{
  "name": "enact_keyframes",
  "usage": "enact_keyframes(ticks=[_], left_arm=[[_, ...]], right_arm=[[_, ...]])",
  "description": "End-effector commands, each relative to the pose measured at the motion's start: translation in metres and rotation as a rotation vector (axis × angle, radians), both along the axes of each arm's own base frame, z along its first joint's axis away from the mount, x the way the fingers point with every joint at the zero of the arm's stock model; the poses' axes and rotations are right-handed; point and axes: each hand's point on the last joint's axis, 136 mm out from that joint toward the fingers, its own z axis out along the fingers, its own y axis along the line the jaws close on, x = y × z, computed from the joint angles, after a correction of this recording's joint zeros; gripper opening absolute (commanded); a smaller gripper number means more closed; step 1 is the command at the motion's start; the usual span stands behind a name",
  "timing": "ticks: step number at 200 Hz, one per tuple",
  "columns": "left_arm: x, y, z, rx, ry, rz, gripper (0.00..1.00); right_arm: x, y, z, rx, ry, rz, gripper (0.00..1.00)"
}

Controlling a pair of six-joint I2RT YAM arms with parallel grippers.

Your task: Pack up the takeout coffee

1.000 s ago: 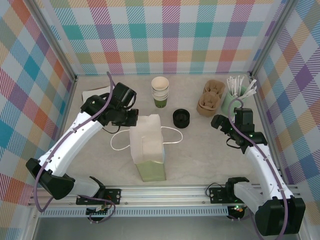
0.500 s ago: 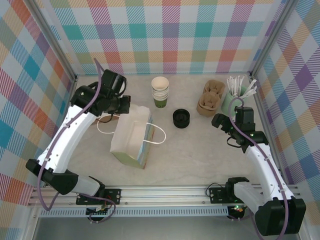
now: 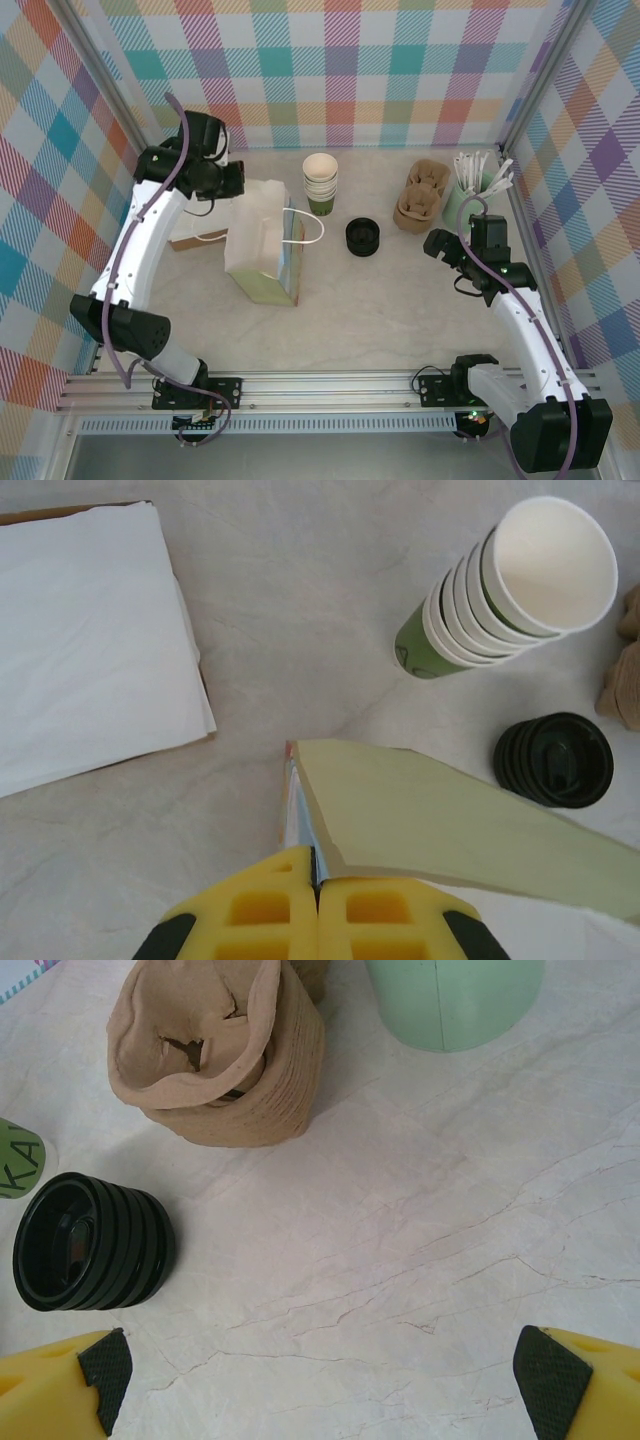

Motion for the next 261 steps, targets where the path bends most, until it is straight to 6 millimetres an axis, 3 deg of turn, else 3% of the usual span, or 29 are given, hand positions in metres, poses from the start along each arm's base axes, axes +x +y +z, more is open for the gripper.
enact_keyframes(ticks=[1, 79, 136, 158, 199, 261], left_arm=[[0.025, -0.001, 0.01, -0.075, -0.051, -0.011, 0.0], [0.11, 0.03, -0.003, -0.13, -0.043, 0.092, 0.0], [0.154, 0.047, -0.008, -0.141, -0.063, 0.16, 0.0], [0.16, 0.048, -0.01, -0.167, -0.064, 0.169, 0.02], [0.159, 0.047, -0.003, -0.192, -0.078, 0.164, 0.25], [0.139, 0.05, 0.043, -0.254, -0.152, 0.14, 0.49]], right_arm=[[0.002, 0.001, 0.012, -0.015, -0.018, 0.014, 1.0], [0.002, 0.001, 0.011, -0.007, -0.003, 0.006, 1.0], [0.002, 0.0, 0.012, -0.009, 0.001, 0.002, 1.0], [0.001, 0.001, 0.013, -0.011, 0.003, 0.004, 1.0], [0.001, 0.0, 0.016, -0.013, 0.002, 0.005, 1.0], [0.001, 0.004, 0.029, 0.003, -0.006, 0.022, 1.0]])
